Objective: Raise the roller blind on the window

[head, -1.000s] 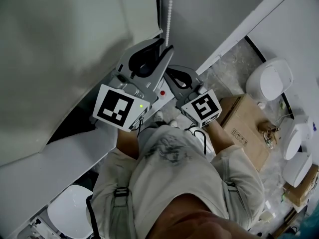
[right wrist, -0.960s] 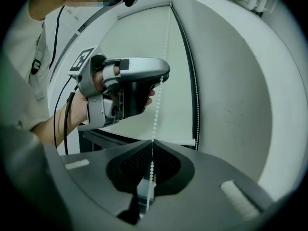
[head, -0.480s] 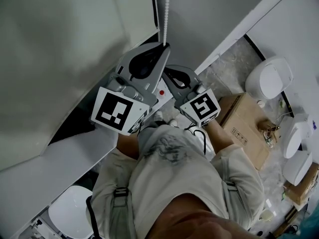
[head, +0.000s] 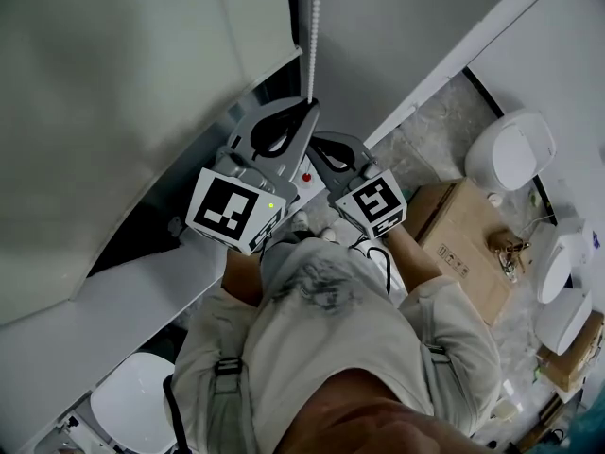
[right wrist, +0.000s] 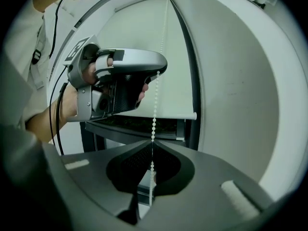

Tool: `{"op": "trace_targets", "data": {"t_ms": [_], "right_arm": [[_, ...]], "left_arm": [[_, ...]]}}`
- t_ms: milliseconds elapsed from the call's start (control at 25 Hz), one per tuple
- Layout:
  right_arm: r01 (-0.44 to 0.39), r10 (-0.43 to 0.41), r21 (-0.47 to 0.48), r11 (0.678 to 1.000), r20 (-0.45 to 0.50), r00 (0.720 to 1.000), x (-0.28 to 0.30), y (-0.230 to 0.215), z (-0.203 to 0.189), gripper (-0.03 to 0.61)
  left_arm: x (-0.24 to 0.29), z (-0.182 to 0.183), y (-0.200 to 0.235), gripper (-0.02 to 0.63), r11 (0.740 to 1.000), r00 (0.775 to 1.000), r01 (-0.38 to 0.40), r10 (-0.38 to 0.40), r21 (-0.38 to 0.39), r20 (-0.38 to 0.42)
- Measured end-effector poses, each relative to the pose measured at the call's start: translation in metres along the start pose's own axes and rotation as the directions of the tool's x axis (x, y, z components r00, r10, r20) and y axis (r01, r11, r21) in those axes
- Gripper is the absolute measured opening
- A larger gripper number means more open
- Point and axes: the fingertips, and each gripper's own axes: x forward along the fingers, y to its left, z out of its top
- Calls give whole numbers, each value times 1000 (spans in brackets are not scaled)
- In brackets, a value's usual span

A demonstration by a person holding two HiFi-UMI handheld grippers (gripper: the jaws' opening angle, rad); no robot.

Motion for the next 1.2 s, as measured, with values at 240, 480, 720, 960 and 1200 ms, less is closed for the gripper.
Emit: {"op": "trace_targets", "data": {"t_ms": [240, 480, 720, 960, 1200], "right_arm": [[-4, 5, 23, 1000, -53, 999, 2, 2, -28, 11], [-5, 8, 31, 999, -87, 996, 6, 2, -46, 11], [-4, 11, 49, 999, -127, 992, 8, 2, -69, 12], [-9, 27, 101, 995, -173, 985, 11, 3, -95, 11], [-10, 42, 143, 990, -221, 974, 12, 4, -123, 11]], "left_arm": [[-1, -28, -2, 10, 999, 999, -10, 8, -40, -46], [-1, -48, -2, 9, 998, 997, -15, 11, -56, -79], [-2, -72, -2, 9, 996, 993, -23, 13, -81, -120], [-1, -97, -3, 9, 995, 985, -28, 11, -95, -173], [1, -127, -4, 9, 993, 973, -36, 8, -116, -229]]}}
